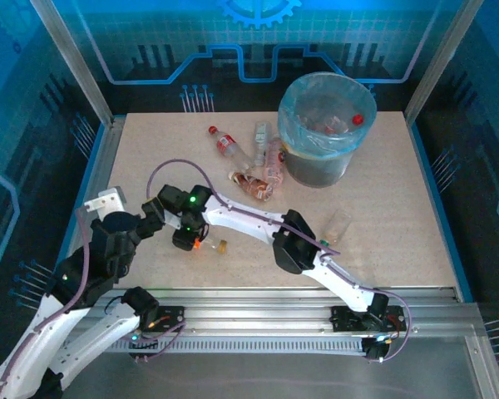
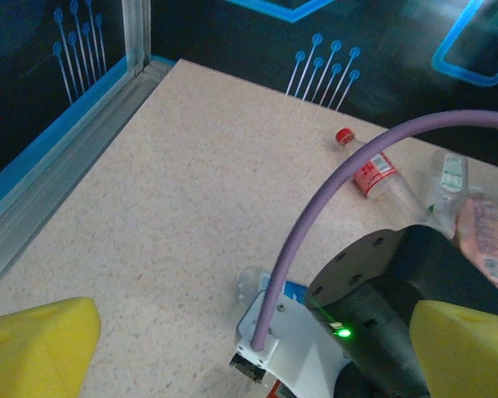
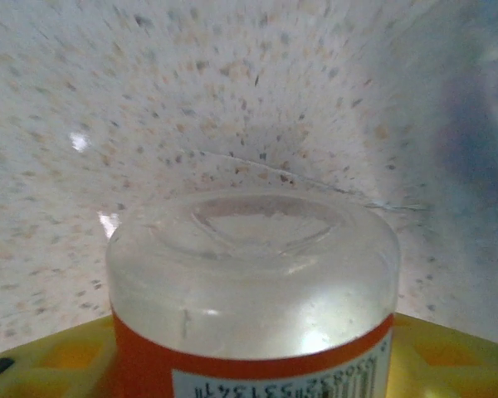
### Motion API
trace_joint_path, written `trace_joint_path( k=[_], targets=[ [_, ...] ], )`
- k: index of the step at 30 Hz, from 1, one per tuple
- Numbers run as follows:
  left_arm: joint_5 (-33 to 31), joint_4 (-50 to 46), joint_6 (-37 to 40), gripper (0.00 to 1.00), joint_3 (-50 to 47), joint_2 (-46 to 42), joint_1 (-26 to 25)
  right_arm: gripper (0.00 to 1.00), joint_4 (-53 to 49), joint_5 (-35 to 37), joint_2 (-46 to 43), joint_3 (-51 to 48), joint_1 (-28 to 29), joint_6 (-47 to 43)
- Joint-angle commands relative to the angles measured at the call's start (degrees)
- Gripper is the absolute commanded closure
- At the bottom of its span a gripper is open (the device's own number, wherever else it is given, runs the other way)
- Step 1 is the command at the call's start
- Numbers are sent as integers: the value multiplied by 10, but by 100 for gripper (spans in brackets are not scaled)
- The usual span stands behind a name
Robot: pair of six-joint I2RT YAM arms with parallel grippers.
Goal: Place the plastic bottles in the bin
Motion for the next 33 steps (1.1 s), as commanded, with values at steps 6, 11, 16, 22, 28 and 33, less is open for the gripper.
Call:
trace_joint_path(
  k=[6, 11, 16, 22, 28, 33],
  targets=[
    [61, 150, 111, 7, 123, 135, 4, 47, 45, -37, -225, 12, -122, 46],
    [187, 227, 152, 8, 240, 279, 4, 49, 123, 53, -316, -4, -229, 69],
    [308, 281, 159, 8, 333, 413, -22, 50, 192, 100, -351, -22, -334, 100],
    [415, 312, 147, 7, 418, 545, -52, 52, 247, 220, -319, -31, -412, 106],
    [432, 312, 141, 7, 440, 591, -65, 50, 318, 241, -267, -54, -445, 110],
    [425, 308, 143, 5, 424, 592, -66, 35, 311, 264, -212, -33, -447, 105]
  ],
)
